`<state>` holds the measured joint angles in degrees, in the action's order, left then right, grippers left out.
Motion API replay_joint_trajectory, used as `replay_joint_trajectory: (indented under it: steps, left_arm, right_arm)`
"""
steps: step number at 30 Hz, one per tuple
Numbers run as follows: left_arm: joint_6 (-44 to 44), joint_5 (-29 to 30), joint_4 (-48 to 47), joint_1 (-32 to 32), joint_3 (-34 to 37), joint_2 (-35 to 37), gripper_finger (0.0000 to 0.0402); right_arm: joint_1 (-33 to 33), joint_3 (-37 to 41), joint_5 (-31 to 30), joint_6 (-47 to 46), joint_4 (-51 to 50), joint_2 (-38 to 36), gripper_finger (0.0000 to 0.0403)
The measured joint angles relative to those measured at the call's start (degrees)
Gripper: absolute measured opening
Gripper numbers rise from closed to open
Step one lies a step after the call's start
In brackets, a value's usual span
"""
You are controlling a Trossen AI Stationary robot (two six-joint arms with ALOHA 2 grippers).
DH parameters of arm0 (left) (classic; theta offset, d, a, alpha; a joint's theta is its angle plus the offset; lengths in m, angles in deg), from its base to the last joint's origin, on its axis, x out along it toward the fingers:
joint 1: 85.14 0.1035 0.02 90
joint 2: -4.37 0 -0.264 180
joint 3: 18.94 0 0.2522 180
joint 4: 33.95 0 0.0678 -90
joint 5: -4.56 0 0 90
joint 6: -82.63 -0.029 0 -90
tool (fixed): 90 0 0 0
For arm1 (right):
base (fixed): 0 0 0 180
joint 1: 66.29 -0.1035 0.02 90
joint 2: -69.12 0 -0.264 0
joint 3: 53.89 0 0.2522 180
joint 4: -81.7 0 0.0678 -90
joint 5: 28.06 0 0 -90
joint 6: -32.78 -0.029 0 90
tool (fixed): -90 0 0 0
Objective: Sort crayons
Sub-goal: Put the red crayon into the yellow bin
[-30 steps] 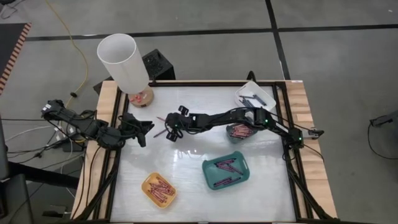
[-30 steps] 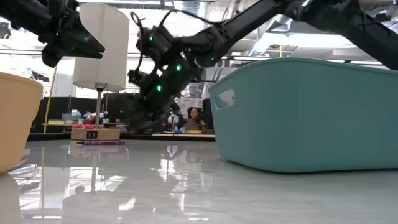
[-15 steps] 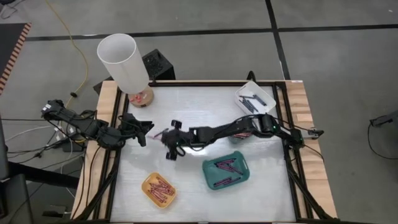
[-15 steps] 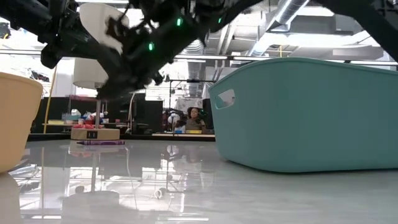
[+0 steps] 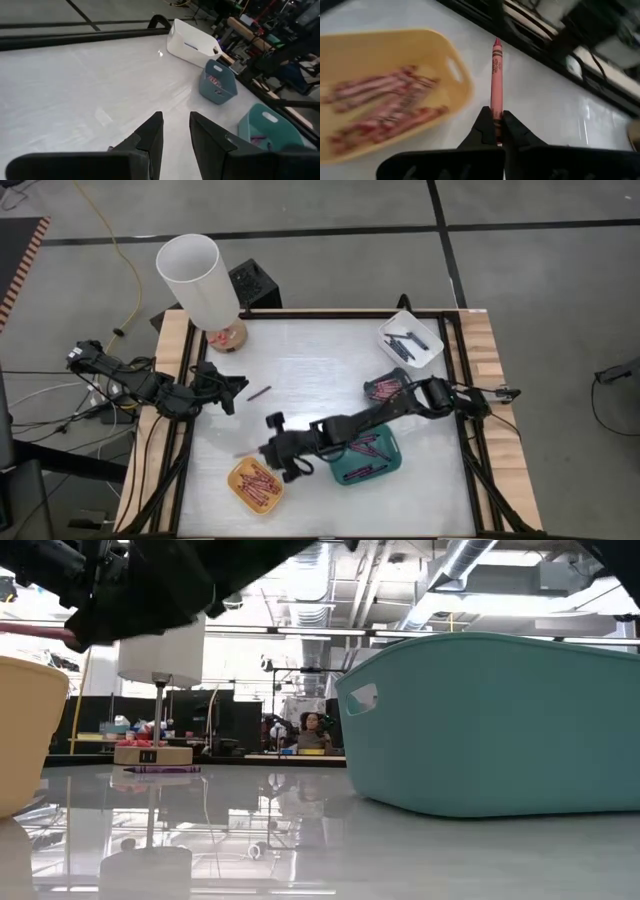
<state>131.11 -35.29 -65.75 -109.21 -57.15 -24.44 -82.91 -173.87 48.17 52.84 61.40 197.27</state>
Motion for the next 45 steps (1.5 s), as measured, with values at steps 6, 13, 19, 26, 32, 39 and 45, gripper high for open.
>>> replay_joint_trajectory:
  steps: [6,13,19,26,32,39,45]
  left_arm:
    - [1.72,-0.24,-0.01,0.01,-0.02,0.02,0.0085]
    - [1.74,-0.24,-0.01,0.0,-0.01,0.02,0.0085]
    - [1.74,0.09,-0.02,-0.01,-0.02,0.0,0.0085]
    - [0.69,0.17,-0.18,-0.01,-0.02,0.02,0.0085]
    - [0.7,0.18,-0.08,0.02,-0.01,-0.01,0.0085]
    - [0.69,0.07,-0.1,0.0,-0.01,-0.01,0.0085]
    - [0.67,0.02,-0.09,-0.01,-0.02,-0.01,0.0085]
  right_arm:
    - [-2.86,-0.01,1.28,2.38,0.09,0.0,0.0]
    - [-3.86,-0.01,3.87,3.28,-0.43,0.0,0.0]
    - [-2.5,-0.06,10.27,0.81,-0.44,0.55,0.0]
    - [-1.18,1.08,15.06,-1.0,2.47,1.14,0.0]
    - [-1.26,0.95,19.51,-3.65,6.92,4.42,0.0]
    - [-0.36,0.75,20.06,-6.15,6.63,4.32,0.0001]
    - [-0.17,0.8,19.98,-7.99,6.12,4.33,0.0025]
